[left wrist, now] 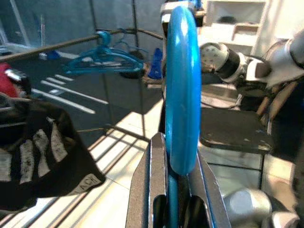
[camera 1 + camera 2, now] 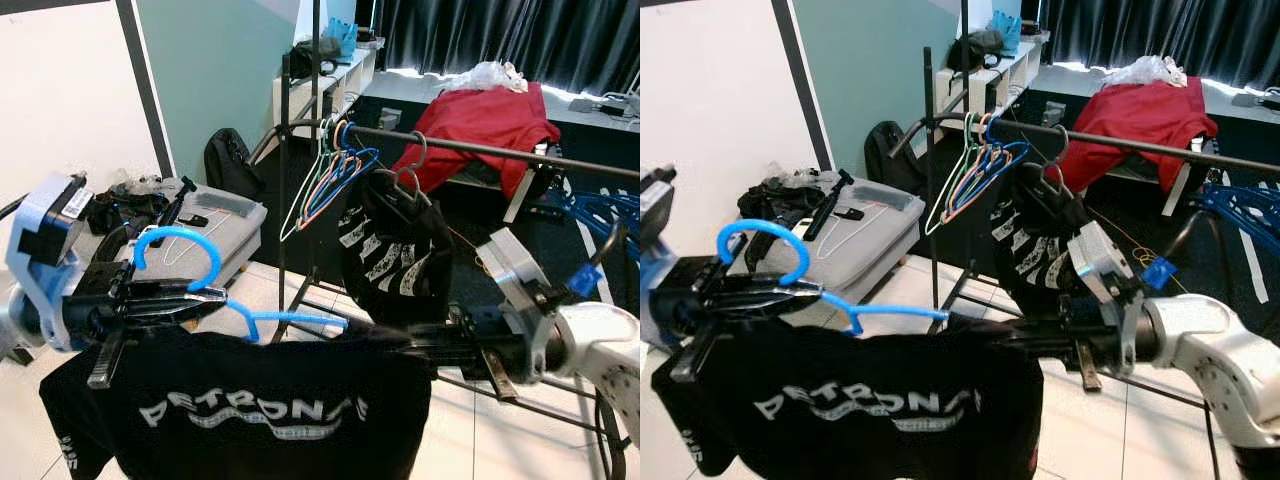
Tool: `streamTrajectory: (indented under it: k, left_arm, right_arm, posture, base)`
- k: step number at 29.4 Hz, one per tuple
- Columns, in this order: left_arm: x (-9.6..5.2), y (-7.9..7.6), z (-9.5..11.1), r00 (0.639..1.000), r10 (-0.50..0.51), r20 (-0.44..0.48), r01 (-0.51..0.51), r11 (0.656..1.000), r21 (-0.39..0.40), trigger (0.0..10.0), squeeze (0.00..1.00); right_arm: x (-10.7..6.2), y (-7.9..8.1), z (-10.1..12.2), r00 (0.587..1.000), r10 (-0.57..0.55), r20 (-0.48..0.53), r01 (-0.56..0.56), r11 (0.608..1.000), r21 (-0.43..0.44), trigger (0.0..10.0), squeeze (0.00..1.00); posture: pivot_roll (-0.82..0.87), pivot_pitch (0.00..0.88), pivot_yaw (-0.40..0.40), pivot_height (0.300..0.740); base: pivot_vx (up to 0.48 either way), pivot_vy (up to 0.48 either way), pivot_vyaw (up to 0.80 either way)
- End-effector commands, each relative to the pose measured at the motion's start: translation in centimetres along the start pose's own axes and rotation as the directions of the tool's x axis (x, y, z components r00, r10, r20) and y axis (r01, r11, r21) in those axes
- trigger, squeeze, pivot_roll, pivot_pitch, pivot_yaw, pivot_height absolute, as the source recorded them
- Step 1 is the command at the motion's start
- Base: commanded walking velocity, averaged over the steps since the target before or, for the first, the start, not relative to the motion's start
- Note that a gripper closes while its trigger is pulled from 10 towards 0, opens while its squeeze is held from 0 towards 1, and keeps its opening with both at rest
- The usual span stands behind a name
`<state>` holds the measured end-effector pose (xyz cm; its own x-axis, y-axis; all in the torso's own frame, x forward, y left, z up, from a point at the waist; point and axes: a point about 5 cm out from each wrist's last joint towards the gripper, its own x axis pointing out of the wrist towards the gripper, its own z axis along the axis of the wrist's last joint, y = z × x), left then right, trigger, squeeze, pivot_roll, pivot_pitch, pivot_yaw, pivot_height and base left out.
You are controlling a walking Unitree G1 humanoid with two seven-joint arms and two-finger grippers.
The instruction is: Hang hanger
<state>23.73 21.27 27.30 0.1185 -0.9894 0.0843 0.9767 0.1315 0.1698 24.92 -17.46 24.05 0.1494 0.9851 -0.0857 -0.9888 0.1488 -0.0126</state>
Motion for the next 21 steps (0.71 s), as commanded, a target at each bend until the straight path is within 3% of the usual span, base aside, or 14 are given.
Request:
streamTrajectory:
  k: [1,9,13,15,16,18,19,21]
  left_arm:
    - [0.7,0.1,-0.5,1.0,-0.001,-0.003,0.001,1.0,-0.005,0.0,0.0]
    - [0.9,0.3,-0.7,1.0,0.018,0.006,-0.018,1.0,-0.003,0.0,0.0]
    - [0.2,0.4,-0.7,0.999,0.04,-0.019,-0.04,0.999,0.008,0.0,0.0]
    - [0.2,0.4,-0.7,0.999,0.04,-0.019,-0.04,0.999,0.008,0.0,0.0]
    - [-0.1,0.4,-0.5,0.998,0.049,-0.031,-0.049,0.999,0.014,0.0,0.0]
    - [-0.1,0.4,-0.5,0.998,0.049,-0.031,-0.049,0.999,0.014,0.0,0.0]
    - [-0.4,0.4,-0.4,0.998,0.057,-0.04,-0.056,0.998,0.021,0.0,0.0]
    - [-0.4,0.4,-0.4,0.998,0.057,-0.04,-0.056,0.998,0.021,0.0,0.0]
  right_arm:
    - [-0.1,-0.5,0.4,0.999,-0.045,0.014,0.046,0.998,-0.035,10.0,1.0]
    - [-0.4,-0.6,0.2,0.998,-0.059,0.007,0.059,0.997,-0.046,10.0,1.0]
    - [-2.7,-1.9,0.7,0.976,-0.215,0.023,0.216,0.972,-0.09,10.0,1.0]
    - [-2.7,-1.9,0.7,0.976,-0.215,0.023,0.216,0.972,-0.09,10.0,1.0]
    - [-4.0,-2.1,1.1,0.963,-0.264,0.045,0.268,0.959,-0.097,10.0,0.49]
    - [-4.0,-2.1,1.1,0.963,-0.264,0.045,0.268,0.959,-0.097,10.0,0.49]
    - [-5.1,-2.1,1.6,0.955,-0.292,0.058,0.296,0.95,-0.1,10.0,0.2]
    - [-5.1,-2.1,1.6,0.955,-0.292,0.058,0.296,0.95,-0.1,10.0,0.2]
  posture:
    - [-0.03,0.0,-0.017,0.74]
    - [-0.04,0.0,-0.018,0.74]
    - [-0.04,0.0,-0.023,0.74]
    - [-0.04,0.0,-0.023,0.74]
    - [-0.04,0.0,-0.025,0.74]
    - [-0.04,0.0,-0.025,0.74]
    - [-0.04,0.0,-0.025,0.74]
    - [-0.04,0.0,-0.025,0.74]
  base:
    - [0.0,0.0,0.0]
    - [0.0,0.0,0.0]
    - [0.0,0.0,0.0]
    - [0.0,0.0,0.0]
    - [0.0,0.0,0.0]
    - [0.0,0.0,0.0]
    - [0.0,0.0,0.0]
    - [0.0,0.0,0.0]
